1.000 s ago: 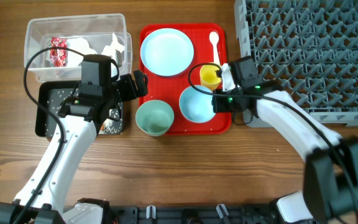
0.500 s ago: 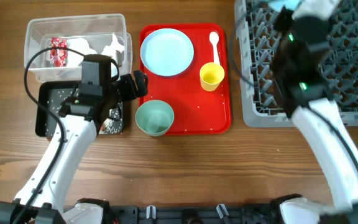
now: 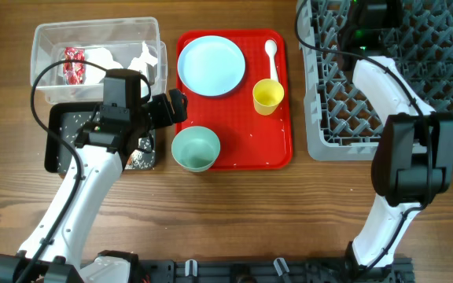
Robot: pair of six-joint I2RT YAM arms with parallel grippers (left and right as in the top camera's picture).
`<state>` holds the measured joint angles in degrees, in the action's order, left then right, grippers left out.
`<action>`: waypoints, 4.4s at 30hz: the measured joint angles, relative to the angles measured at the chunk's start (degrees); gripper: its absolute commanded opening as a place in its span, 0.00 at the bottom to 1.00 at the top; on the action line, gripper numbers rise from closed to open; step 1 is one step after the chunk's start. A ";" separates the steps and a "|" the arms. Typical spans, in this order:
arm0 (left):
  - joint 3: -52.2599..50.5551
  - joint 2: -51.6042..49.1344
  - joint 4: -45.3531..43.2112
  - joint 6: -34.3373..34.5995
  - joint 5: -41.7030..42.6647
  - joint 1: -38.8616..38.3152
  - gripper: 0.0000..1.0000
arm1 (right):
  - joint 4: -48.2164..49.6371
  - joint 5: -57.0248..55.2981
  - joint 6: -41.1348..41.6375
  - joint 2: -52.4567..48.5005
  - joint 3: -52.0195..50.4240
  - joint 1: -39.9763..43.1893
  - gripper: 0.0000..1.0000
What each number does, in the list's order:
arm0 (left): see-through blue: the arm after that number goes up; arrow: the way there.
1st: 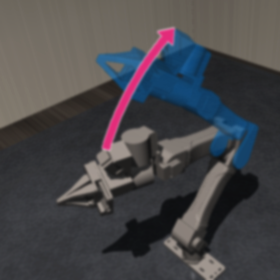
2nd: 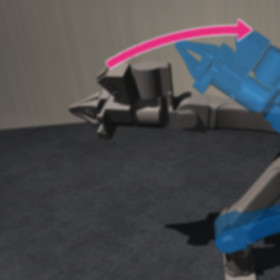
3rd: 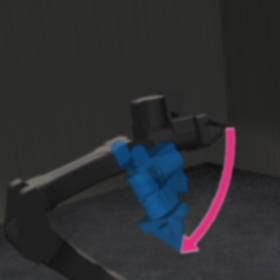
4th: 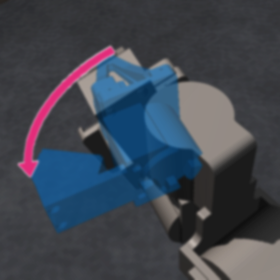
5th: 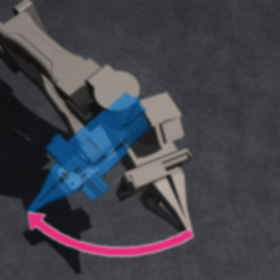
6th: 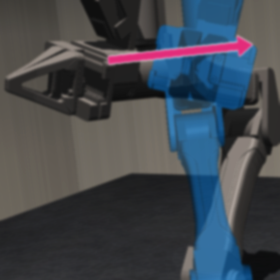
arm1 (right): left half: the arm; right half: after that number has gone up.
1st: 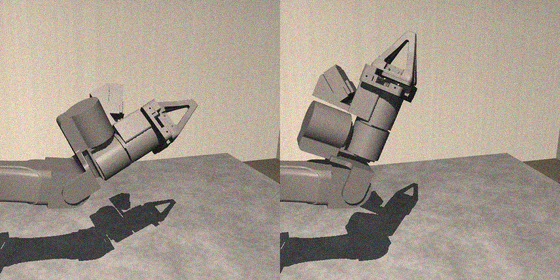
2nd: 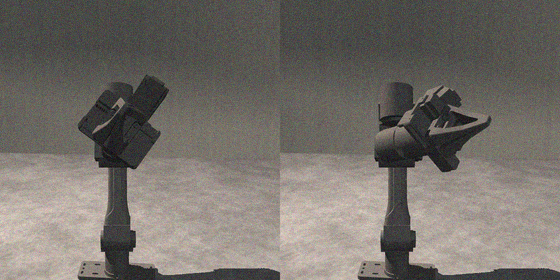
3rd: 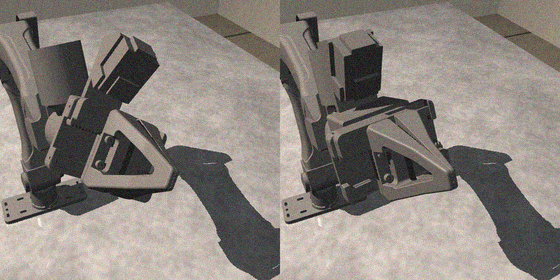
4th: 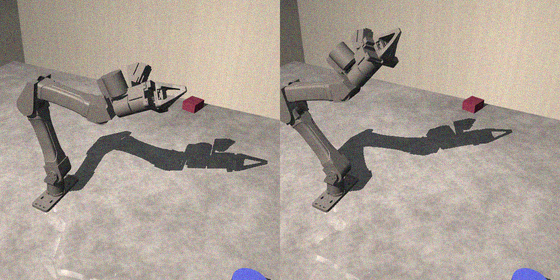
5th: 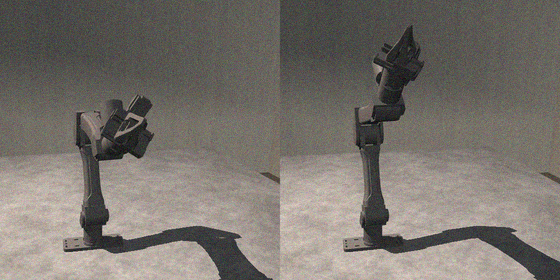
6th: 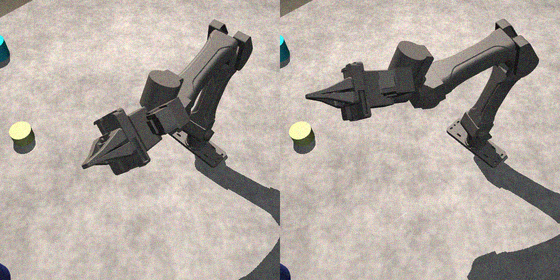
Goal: Sort waste into correct bins and load items into the dishwasher rack
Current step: 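Carry the blue bowl right and set it into the dish rack, then reach the right gripper to the green bowl and grasp its rim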
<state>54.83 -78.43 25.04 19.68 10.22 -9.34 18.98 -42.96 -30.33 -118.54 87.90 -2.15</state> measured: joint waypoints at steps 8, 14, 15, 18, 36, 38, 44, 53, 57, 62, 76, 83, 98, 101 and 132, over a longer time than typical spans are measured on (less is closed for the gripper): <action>0.00 0.00 0.00 0.00 0.00 0.00 1.00 | 4.24 5.18 2.80 -1.22 0.00 2.47 0.04; 0.00 0.00 0.02 0.00 0.00 0.00 1.00 | 3.74 6.10 3.50 -1.27 0.00 2.47 0.04; 0.00 0.00 0.00 0.00 0.00 0.00 1.00 | 3.63 6.10 3.50 -1.27 0.00 2.47 0.04; 0.00 0.00 0.00 0.00 0.00 0.00 1.00 | 2.40 6.10 4.20 -1.27 0.00 2.47 0.04; 0.00 0.00 0.02 0.00 0.02 -0.02 1.00 | -5.68 5.18 15.23 -1.27 0.50 2.47 0.04; 0.00 0.00 0.00 0.00 0.00 0.00 1.00 | -5.79 5.01 15.52 -1.27 1.97 2.47 0.04; 0.00 0.00 0.00 0.00 0.00 0.00 1.00 | -5.75 5.01 14.75 -1.27 3.15 2.47 0.04; 0.00 0.00 0.00 0.00 0.00 0.00 1.00 | -6.25 5.25 12.52 -1.27 3.13 2.47 0.04; 0.00 0.00 0.00 0.00 0.00 0.00 1.00 | -5.16 5.90 11.63 -1.46 3.13 2.47 0.04; 0.00 0.00 0.00 0.00 0.00 0.00 1.00 | 1.46 5.40 4.13 -7.08 3.45 2.47 0.04; 0.00 0.00 0.00 0.00 0.00 0.00 1.00 | 11.65 4.35 -0.09 -11.96 3.45 2.29 0.04; 0.00 0.00 0.00 0.00 0.00 0.00 1.00 | 12.35 3.56 -3.67 -12.02 3.82 0.66 0.04; 0.00 0.00 0.02 0.00 0.00 0.00 1.00 | 17.46 0.22 -6.43 -13.29 4.07 -0.35 0.05; 0.00 0.00 0.02 0.00 0.00 -0.02 1.00 | 16.39 -0.07 -6.43 -13.64 4.07 -0.04 0.04; 0.00 0.00 -0.13 0.00 0.20 0.00 1.00 | -32.50 14.29 21.31 14.78 4.94 -6.71 1.00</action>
<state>54.83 -78.43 24.91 19.68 10.41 -9.34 -13.52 -28.67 -9.02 -103.77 92.84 -8.86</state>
